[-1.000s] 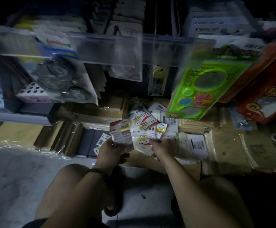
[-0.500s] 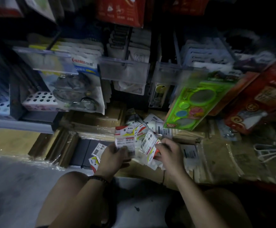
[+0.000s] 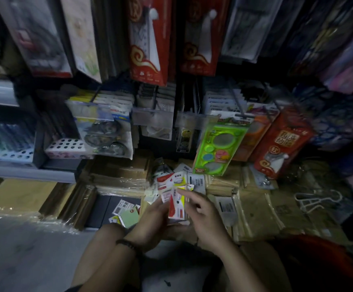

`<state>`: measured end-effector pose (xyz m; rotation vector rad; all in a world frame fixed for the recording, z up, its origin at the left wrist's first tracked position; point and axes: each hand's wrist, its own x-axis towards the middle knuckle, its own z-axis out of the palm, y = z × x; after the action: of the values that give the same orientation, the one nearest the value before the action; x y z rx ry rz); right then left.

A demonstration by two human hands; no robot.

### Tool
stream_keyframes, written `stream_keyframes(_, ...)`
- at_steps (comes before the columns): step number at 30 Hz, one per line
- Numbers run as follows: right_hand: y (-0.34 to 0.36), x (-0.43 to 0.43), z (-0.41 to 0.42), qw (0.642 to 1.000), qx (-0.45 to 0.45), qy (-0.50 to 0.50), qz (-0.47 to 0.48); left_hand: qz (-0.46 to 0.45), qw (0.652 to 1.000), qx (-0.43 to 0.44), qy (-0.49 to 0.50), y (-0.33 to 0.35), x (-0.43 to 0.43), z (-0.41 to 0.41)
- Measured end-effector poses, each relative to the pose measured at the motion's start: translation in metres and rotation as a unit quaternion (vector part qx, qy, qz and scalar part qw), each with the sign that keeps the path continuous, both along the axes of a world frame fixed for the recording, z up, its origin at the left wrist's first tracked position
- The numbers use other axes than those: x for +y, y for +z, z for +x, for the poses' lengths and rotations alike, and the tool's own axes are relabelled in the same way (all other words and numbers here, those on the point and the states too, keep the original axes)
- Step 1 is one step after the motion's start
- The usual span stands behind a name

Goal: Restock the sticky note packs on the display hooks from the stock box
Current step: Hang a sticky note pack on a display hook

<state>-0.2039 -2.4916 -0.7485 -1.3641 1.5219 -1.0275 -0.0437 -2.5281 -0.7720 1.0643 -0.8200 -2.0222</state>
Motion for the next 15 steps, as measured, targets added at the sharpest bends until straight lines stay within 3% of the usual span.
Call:
stream_keyframes(2, 0.004, -0.002, -0.008, 0.998, 0.058, 0.027, -0.024, 0.013, 1.0, 0.018, -0.008, 0.016, 0.005, 0.001)
stream_keyframes(6, 0.023, -0.005, -0.007, 0.999, -0.01, -0.05, -0.01, -0.037, 0.999, 0.01, -0.037, 0.036, 0.017, -0.001)
stream_keyframes(10, 0.048, -0.015, -0.005, 0.984, 0.097, -0.152, 0.015, -0.115, 0.992, 0.009, -0.044, 0.049, 0.021, 0.0)
stream_keyframes(12, 0.063, -0.019, -0.007, 0.979, 0.143, -0.147, -0.002, -0.133, 0.991, -0.012, -0.023, 0.059, 0.019, 0.001)
stream_keyframes(15, 0.081, -0.027, -0.016, 0.987, 0.143, -0.071, -0.023, -0.142, 0.989, -0.035, 0.01, 0.081, 0.011, 0.009)
